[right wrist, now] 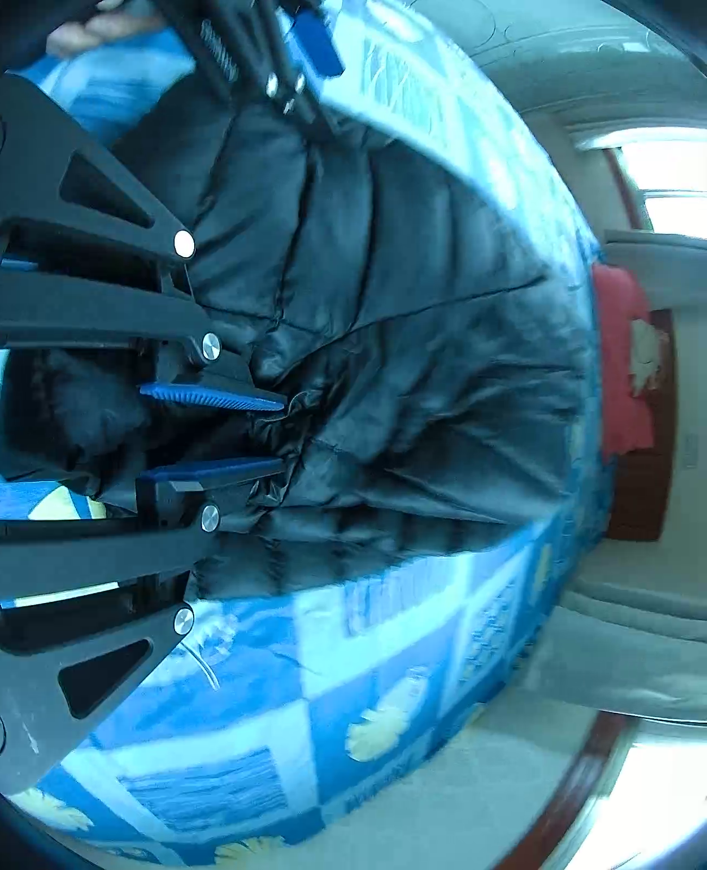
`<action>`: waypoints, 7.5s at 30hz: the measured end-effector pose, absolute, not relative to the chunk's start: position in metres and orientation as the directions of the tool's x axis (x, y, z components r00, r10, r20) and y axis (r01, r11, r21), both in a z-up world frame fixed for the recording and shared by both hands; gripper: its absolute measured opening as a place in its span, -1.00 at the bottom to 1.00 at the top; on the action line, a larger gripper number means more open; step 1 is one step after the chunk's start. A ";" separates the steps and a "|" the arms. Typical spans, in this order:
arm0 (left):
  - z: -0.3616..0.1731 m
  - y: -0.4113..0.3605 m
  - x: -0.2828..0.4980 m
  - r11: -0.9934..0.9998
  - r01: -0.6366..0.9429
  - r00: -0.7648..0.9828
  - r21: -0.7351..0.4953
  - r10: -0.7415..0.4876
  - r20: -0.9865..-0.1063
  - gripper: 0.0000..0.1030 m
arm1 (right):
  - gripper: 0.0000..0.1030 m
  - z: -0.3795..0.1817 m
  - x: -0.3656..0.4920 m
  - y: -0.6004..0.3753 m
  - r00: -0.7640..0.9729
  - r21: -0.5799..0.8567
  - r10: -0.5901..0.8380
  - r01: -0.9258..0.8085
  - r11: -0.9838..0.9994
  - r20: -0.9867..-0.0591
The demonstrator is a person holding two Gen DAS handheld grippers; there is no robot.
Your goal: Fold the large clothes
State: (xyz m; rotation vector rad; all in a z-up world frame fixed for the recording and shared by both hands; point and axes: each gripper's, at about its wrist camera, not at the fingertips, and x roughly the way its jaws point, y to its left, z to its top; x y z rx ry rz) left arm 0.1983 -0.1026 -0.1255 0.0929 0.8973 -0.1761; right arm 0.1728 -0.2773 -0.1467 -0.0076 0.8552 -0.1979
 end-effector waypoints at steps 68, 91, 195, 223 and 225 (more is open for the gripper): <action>-0.130 -0.122 0.317 0.991 0.119 0.607 -0.066 -0.125 -0.785 0.61 | 0.14 -0.143 0.296 -0.309 0.684 -0.103 -0.239 0.235 0.967 -0.689; -0.140 -0.007 0.267 0.877 -0.098 0.484 -0.470 -0.370 -0.793 0.61 | 0.61 -0.132 0.233 -0.374 0.675 0.314 0.060 0.261 0.913 -0.736; -0.078 0.051 0.236 0.996 -0.053 0.706 -0.078 -0.018 -0.708 0.59 | 0.65 -0.098 0.233 -0.249 0.698 0.273 0.042 0.223 0.936 -0.714; 0.010 0.016 0.123 0.999 -0.034 0.823 0.002 0.030 -0.568 0.65 | 0.85 -0.012 0.129 -0.141 0.823 0.007 -0.073 0.093 0.996 -0.563; 0.011 0.015 0.121 0.999 -0.033 0.824 0.001 0.028 -0.566 0.65 | 0.85 -0.011 0.126 -0.140 0.826 0.008 -0.070 0.090 0.996 -0.559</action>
